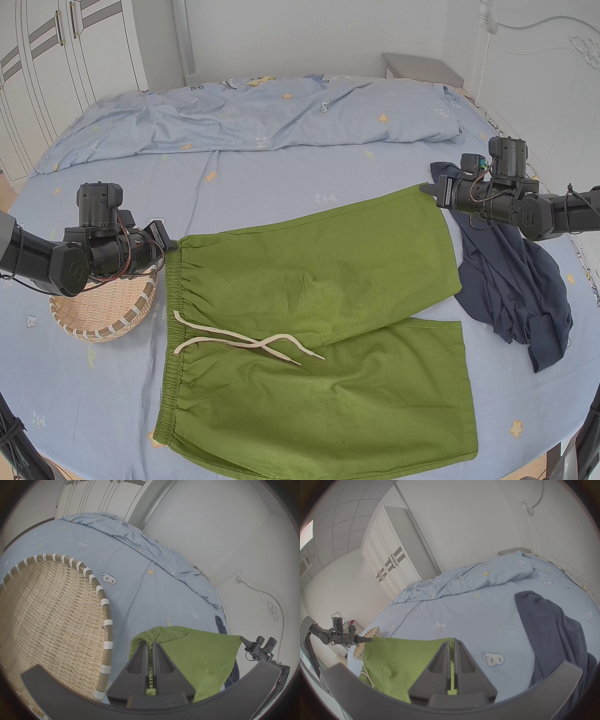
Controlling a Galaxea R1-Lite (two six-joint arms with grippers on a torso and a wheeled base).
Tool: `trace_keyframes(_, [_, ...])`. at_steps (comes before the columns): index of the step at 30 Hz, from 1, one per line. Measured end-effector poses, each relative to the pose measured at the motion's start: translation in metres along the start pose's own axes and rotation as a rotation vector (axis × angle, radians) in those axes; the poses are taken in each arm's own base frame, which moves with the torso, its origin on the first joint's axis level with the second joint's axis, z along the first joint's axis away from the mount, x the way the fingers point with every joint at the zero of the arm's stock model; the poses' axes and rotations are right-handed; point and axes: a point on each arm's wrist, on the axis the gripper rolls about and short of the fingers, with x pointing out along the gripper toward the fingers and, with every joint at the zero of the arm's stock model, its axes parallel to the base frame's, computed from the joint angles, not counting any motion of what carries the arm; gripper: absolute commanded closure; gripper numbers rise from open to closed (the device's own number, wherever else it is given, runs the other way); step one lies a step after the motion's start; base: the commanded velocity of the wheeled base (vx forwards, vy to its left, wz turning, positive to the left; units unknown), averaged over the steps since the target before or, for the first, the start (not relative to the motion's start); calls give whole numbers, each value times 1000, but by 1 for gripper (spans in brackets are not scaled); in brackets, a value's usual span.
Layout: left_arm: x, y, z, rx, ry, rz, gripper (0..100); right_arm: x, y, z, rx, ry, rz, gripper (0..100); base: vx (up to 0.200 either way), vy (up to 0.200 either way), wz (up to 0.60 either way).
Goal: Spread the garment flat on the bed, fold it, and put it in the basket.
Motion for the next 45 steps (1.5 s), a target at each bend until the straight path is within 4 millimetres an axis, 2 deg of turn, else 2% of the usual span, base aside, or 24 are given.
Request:
trace_keyframes(5, [0,1,0,-1,0,2,100,6,9,9,-18,-34,7,100,0,0,0])
trace_keyframes(13, [1,2,0,-2,-4,3,100,21,16,13,-34,-59,6,100,0,0,0])
trace_keyframes(20, [1,3,2,-1,-22,-2,100,42,11,12,-38,-78,-31,100,0,0,0])
trace_keyframes(24, [2,5,5,0,-46,-8,100,51,1,9,-31,-76,-61,100,0,0,0])
trace_keyframes(28, [2,7,7,-1,-60,-9,100,54,-6,7,-28,-73,-74,100,0,0,0])
trace_keyframes(39, [4,8,8,-2,-81,24,100,60,-10,5,-25,-73,-79,100,0,0,0])
trace_keyframes(40, [4,8,8,-2,-81,23,0,61,-11,5,-26,-72,-79,100,0,0,0])
trace_keyframes(42, [5,8,7,-2,-80,24,0,62,-12,3,-24,-67,-81,100,0,0,0])
trace_keyframes(43, [5,9,7,-2,-79,25,0,63,-12,2,-23,-64,-82,0,0,0,0])
trace_keyframes(45, [6,9,6,-2,-77,27,0,64,-12,0,-21,-59,-82,0,0,0,0])
